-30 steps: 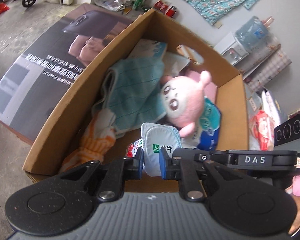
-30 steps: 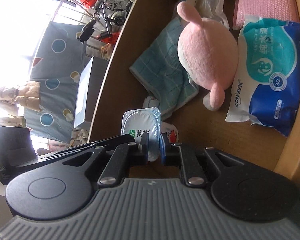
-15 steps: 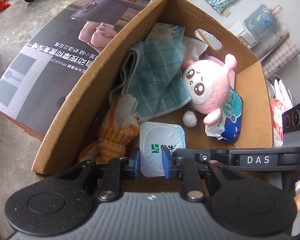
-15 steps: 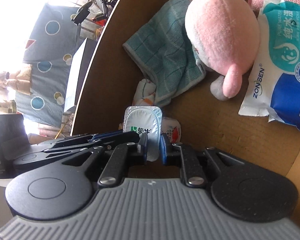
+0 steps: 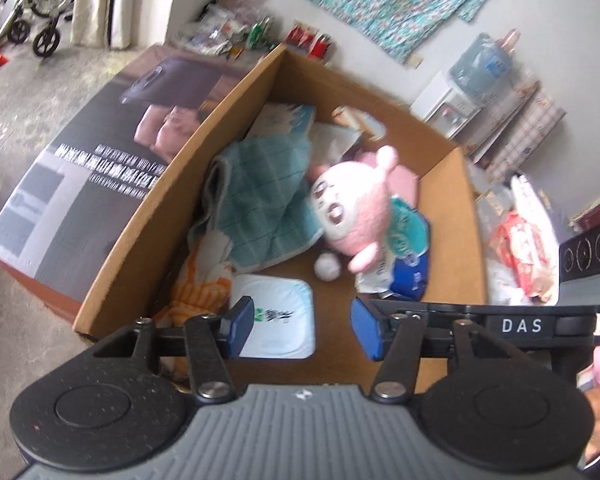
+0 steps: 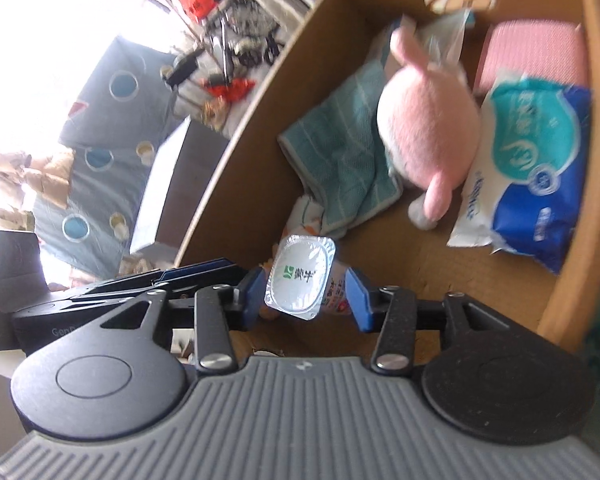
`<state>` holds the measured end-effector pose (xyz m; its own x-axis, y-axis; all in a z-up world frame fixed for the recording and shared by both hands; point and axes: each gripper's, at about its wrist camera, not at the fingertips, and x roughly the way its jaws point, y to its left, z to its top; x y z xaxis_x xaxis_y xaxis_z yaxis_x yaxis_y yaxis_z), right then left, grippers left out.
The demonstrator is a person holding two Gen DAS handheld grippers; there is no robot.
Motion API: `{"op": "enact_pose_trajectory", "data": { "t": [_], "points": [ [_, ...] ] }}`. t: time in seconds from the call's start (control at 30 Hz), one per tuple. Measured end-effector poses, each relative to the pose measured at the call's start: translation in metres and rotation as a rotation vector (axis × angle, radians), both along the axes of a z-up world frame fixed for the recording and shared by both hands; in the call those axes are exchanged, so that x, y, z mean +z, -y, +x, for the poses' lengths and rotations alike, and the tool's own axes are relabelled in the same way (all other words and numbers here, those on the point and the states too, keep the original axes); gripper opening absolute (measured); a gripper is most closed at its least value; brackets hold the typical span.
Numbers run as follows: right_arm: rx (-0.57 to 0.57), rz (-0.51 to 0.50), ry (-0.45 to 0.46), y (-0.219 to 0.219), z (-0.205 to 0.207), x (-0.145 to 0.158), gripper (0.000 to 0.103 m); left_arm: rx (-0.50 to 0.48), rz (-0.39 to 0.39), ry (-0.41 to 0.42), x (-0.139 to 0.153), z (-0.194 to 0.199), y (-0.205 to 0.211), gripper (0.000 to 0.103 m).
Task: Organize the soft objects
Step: 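Lower the yogurt cup into the box and open the right gripper, then move the right gripper to the green floral scrunchie while the left gripper reaches the gold tissue pack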
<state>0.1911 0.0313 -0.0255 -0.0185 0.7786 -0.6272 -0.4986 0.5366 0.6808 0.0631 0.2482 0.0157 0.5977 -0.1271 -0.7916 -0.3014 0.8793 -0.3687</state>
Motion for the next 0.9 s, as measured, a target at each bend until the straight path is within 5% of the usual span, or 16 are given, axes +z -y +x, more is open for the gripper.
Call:
{"op": "enact_pose_trajectory", "data": {
  "t": [0.23,0.53,0.77,0.9],
  "points": [
    [-0.189,0.073,0.255,0.106,-0.042,0.03,0.084,-0.139,0.051,0.187,0.027,-0.011,0.064,0.08],
    [-0.532,-0.065,0.419,0.284,-0.078,0.032,0.085,-0.49,0.128,0.311,0.033,0.009,0.203,0.084],
    [-0.638,-0.289,0.456,0.361,-0.095,-0.015,0.085,-0.686,0.051,0.248,0.016,0.054,0.294,0.079],
    [-0.62,-0.374,0.453,0.372,-0.087,-0.045,0.085,-0.722,-0.051,0.082,-0.011,0.088,0.327,0.063]
  ]
}}
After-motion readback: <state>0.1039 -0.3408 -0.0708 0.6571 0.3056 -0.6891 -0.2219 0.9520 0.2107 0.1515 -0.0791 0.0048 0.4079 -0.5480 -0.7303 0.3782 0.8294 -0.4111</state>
